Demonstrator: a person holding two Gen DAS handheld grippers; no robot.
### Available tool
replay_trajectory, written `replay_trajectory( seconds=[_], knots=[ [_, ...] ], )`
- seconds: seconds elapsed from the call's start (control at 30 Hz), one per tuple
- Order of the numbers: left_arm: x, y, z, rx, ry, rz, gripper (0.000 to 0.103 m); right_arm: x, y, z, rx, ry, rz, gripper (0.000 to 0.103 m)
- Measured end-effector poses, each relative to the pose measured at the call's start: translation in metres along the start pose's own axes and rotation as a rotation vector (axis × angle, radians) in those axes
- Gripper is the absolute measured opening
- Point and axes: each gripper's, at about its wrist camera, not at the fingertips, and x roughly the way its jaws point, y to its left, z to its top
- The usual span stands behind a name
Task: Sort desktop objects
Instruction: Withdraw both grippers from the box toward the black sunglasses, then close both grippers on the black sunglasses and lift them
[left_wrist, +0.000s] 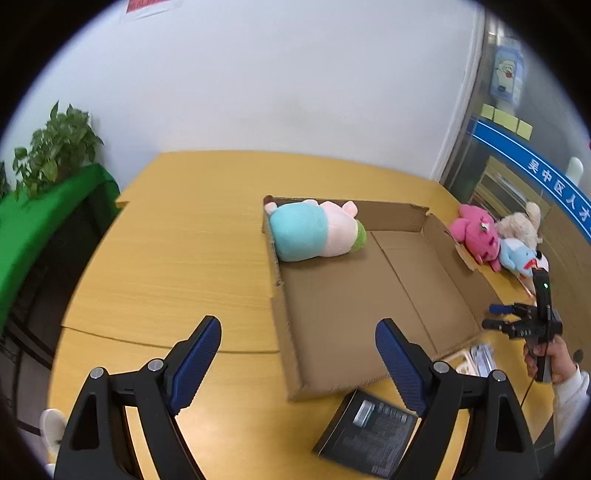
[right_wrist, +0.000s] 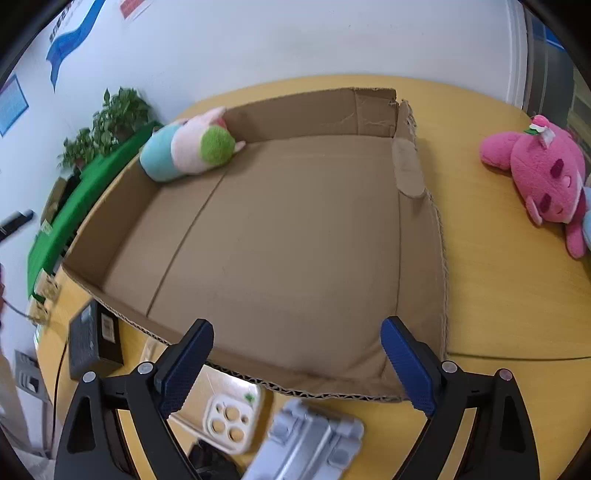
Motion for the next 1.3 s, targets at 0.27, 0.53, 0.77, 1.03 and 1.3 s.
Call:
replay_trajectory(
  seconds=[0.27,0.53,0.77,1.03,1.3],
  knots=[
    [0.094,-0.027,-0.027,0.036,0.188,-0.149,0.086,-0.004,0.005,-0.010,0.051,-0.013,-0.045,0.093],
    [0.132,-0.024,-0.027,0.039,0.215,-0.142,0.082,-0.015,0.016,-0.030,0.102,-0.023,-0.078,0.091],
    [0.081,-0.030,-0.034,0.036,0.139,-0.135,0.082,-0.035,0.036,-0.038,0.060,-0.093,-0.124,0.093],
    [0.024,-0.072,-0.067,0.022,0.078,-0.288,0.082,-0.104,0.103,-0.100,-0.070,-0.201,-0.028,0.103],
    [0.075,-0.166,-0.110,0.095,0.289,-0.538,0.082,-0.064,0.115,-0.181,0.031,-0.030,0.082,0.103]
  ],
)
